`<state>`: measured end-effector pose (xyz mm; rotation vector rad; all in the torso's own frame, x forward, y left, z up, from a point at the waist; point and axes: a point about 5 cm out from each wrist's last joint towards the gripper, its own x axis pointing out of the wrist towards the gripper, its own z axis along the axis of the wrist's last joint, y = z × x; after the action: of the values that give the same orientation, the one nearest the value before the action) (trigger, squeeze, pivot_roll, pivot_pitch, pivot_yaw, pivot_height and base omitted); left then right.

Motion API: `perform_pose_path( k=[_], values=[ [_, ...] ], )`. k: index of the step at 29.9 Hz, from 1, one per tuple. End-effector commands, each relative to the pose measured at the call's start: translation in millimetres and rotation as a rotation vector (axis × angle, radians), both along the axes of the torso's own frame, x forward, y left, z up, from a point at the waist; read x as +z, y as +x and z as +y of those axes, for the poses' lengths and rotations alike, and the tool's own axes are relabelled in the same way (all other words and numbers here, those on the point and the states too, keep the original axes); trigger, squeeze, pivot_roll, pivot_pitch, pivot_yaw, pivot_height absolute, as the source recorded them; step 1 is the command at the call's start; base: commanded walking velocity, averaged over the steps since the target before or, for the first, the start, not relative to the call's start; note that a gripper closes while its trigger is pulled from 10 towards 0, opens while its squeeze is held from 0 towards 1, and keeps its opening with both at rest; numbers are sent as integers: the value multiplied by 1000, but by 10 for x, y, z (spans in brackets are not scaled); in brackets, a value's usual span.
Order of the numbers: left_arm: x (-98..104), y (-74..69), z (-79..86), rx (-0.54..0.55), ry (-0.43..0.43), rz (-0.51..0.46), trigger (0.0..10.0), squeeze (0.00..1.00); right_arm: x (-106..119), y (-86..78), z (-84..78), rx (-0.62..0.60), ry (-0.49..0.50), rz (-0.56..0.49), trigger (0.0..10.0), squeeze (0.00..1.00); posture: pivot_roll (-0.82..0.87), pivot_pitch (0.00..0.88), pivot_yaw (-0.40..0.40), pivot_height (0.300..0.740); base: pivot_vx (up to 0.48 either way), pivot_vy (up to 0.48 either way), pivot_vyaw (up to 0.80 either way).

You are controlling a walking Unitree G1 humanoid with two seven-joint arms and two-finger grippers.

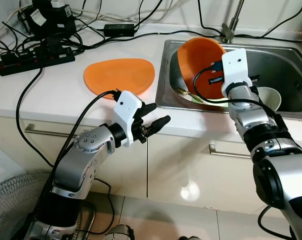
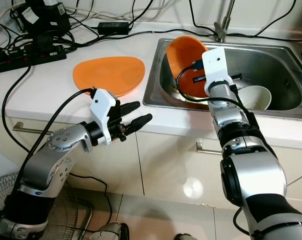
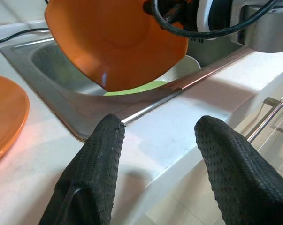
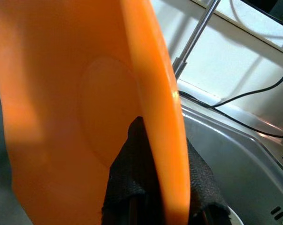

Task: Kitchen organization

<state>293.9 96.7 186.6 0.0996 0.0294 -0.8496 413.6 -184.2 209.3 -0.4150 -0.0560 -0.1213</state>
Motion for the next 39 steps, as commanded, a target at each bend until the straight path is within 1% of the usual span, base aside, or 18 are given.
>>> perform_pose_path(
  k=[1, 10, 11, 16, 25, 33, 39],
  values=[
    [16, -41, 9, 0, 7, 1, 10000, 0, 134, 33, 14, -9, -15, -27, 10000, 0, 193, 66, 25, 740, 0, 0, 0],
    [27, -90, 28, 15, 15, 13, 10000, 0, 72, 36, 58, 8, -35, 14, 10000, 0, 213, 81, 22, 740, 0, 0, 0],
    [28, -98, 39, 20, 15, 17, 10000, 0, 32, 32, 89, 20, -33, 28, 10000, 0, 218, 86, 20, 740, 0, 0, 0],
    [38, -108, 55, 28, 12, 20, 10000, 0, -54, 19, 140, 39, -30, 56, 10000, 0, 229, 91, 22, 740, 0, 0, 0],
    [61, -106, 87, 41, 12, 25, 10000, 0, -142, 7, 171, 49, -4, 97, 10000, 0, 241, 92, 24, 740, 0, 0, 0],
    [77, -98, 96, 46, 16, 21, 10000, 0, -149, 7, 180, 57, 10, 101, 10000, 0, 244, 92, 22, 740, 0, 0, 0],
    [93, -96, 96, 50, 4, 22, 10000, 0, -234, -12, 190, 62, 26, 134, 10000, 0, 250, 88, 19, 740, 0, 0, 0]
  ],
)
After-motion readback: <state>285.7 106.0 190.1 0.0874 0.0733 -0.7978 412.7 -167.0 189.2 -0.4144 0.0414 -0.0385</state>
